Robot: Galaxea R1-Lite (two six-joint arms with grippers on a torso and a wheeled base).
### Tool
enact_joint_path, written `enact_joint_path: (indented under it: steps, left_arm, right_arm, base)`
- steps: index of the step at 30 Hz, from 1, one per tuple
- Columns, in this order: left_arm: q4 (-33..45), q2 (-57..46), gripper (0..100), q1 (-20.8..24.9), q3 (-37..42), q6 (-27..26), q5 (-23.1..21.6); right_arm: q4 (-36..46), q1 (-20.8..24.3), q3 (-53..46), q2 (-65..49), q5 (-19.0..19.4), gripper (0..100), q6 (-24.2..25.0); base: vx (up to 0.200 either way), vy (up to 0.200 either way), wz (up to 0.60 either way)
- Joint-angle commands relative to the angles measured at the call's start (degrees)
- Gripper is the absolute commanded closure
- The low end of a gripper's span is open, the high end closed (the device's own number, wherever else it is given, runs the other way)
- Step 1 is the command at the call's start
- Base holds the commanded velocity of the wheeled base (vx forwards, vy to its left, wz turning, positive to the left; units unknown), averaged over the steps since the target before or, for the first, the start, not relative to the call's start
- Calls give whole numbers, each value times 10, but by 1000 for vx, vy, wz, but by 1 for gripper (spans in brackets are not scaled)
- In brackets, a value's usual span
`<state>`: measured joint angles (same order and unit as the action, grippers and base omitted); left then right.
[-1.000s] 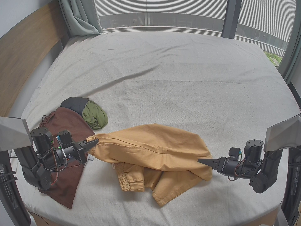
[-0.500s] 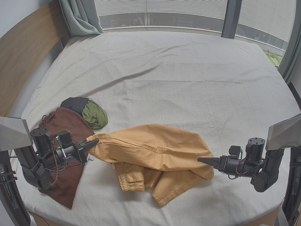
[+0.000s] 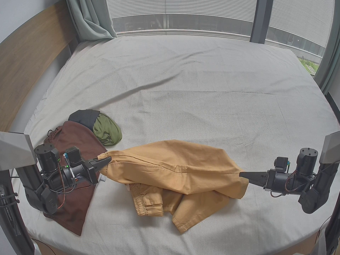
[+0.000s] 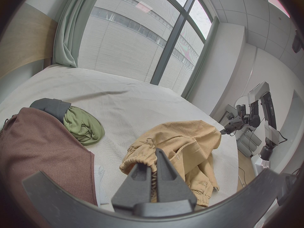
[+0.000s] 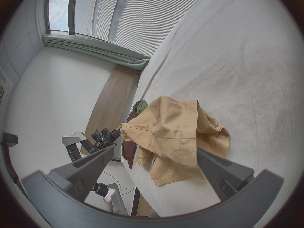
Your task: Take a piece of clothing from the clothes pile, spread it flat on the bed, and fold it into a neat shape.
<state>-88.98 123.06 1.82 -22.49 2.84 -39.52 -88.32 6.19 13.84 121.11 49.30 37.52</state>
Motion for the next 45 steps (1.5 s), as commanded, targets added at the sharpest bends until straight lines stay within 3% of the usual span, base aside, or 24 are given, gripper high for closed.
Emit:
enact_joint_path:
  steps: [1,10,30,45]
  left_arm:
    - [-1,1,100,1,1,0,0]
    - [-1,2,100,2,2,-4,0]
    - [-1,14,100,4,0,-5,0]
    - [-1,22,100,1,-4,-7,0]
  right_arm:
    - [0,-8,0,-20,2,0,0]
    - [-1,3,24,32,0,0,-31]
    - [-1,12,65,73,0,0,-28]
    - [-1,28,54,38,0,0,-28]
  base:
    - [0,0,0]
    - [0,0,0]
    - [0,0,0]
    - [0,0,0]
